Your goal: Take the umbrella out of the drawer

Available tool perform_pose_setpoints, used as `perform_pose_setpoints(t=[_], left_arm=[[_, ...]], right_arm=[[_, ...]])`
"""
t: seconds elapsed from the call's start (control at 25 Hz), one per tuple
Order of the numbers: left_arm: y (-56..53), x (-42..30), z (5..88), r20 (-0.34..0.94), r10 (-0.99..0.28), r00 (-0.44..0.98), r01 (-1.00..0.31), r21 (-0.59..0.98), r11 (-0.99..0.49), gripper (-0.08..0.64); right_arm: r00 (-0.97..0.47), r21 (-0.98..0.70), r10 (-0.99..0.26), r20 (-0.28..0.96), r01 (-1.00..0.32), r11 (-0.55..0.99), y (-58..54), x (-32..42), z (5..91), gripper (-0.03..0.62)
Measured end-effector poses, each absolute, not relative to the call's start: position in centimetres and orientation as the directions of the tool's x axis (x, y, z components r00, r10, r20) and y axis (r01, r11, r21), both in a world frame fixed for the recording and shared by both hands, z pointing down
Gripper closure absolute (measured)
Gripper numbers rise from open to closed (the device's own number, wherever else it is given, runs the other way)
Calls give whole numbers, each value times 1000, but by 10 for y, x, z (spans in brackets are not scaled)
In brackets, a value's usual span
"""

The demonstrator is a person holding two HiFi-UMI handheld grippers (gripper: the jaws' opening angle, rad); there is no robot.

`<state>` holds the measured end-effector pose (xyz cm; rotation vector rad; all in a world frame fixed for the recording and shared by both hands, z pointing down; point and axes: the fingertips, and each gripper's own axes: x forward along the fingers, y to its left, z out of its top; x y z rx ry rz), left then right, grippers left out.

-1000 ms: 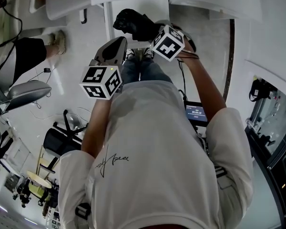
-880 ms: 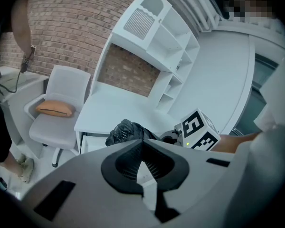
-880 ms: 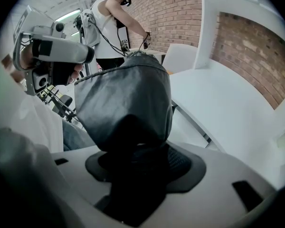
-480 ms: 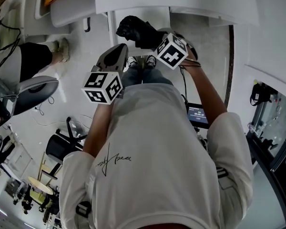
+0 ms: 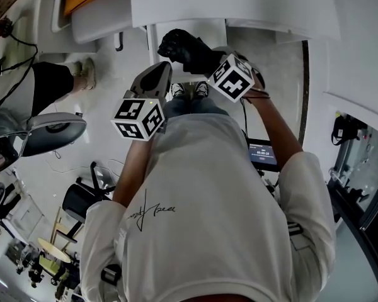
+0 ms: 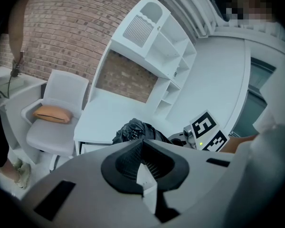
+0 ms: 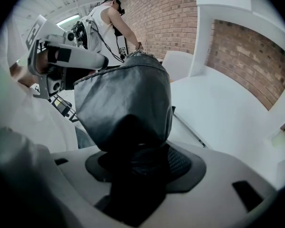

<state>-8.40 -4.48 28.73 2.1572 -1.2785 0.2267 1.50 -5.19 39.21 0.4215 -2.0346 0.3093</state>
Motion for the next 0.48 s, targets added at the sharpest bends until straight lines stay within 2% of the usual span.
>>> perform_pose_setpoints(t=[0.48], left_arm=[[-41,-88,271,403,-744,533,-829,425,-363,543]], right_arm=[[-478,-44,-205,854,-459,887,-48,14,367,345]])
